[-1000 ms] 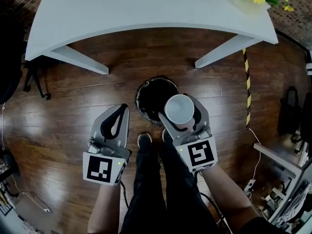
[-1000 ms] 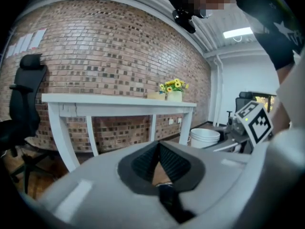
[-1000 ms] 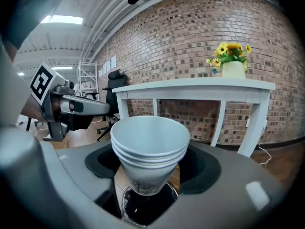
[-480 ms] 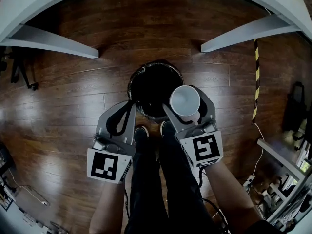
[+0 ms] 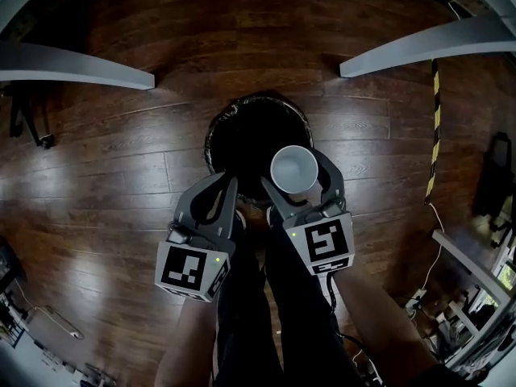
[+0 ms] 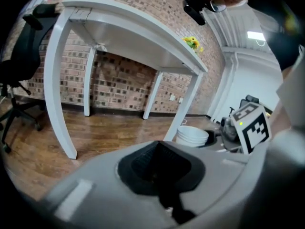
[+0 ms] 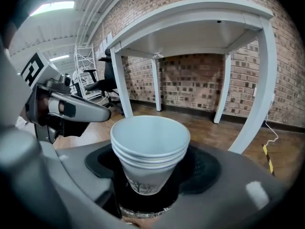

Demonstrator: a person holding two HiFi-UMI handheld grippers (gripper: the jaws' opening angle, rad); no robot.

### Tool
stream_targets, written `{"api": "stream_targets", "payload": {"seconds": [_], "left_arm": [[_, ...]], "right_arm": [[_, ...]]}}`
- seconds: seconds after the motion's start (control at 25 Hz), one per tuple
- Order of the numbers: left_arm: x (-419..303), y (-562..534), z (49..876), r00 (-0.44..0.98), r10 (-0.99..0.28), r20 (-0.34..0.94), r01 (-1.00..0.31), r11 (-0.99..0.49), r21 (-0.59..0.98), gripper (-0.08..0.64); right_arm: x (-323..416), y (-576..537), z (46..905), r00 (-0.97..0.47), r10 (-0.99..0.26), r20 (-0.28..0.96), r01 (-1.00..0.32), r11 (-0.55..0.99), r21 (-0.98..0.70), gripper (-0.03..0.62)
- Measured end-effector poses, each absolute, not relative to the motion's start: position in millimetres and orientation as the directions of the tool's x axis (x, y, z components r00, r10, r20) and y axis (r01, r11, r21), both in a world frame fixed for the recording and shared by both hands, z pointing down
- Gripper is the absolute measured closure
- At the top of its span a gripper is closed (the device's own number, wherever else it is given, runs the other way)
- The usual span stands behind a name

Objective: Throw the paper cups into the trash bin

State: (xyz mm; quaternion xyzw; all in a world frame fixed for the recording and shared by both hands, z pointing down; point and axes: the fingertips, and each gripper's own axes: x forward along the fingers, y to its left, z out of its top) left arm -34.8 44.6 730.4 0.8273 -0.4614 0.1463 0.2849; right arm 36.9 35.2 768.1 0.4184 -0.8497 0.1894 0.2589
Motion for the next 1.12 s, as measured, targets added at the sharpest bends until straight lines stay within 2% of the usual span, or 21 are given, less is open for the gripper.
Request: {"api": "stream_targets", "payload": {"seconds": [0.48,0.6,0.76,1.12], "left_arm": [[-40.8,49.8,745.6,0.532,-0.649,0.544,-0.847,-0.418,0.329,0.555],[-41.2,48.0,741.6,0.529,-0.645,0.552,-0.849,-0.413,0.331,0.555],[-43.2,51.8,746.0,0.54,-0.648,0.537,-0.842,-0.43,0.327,0.555],[-49.5,50.6,738.3,0.524,-0.645,0.557,-0.851,-0.41,0.328,0.555]], "right_arm": [[31.9,43.6,804.1,-0.472,-0.572,0.671,-0.825,0.556,-0.106,0.239],[30.0,49.0,813.4,-0.47,-0.538,0.7,-0.818,0.563,-0.117,0.207],[30.5,52.5,822.3,-0.458,-0.518,0.723,-0.823,0.555,-0.123,0.201],[28.7,50.2,807.9,-0.452,-0.553,0.7,-0.835,0.537,-0.115,0.216]]}}
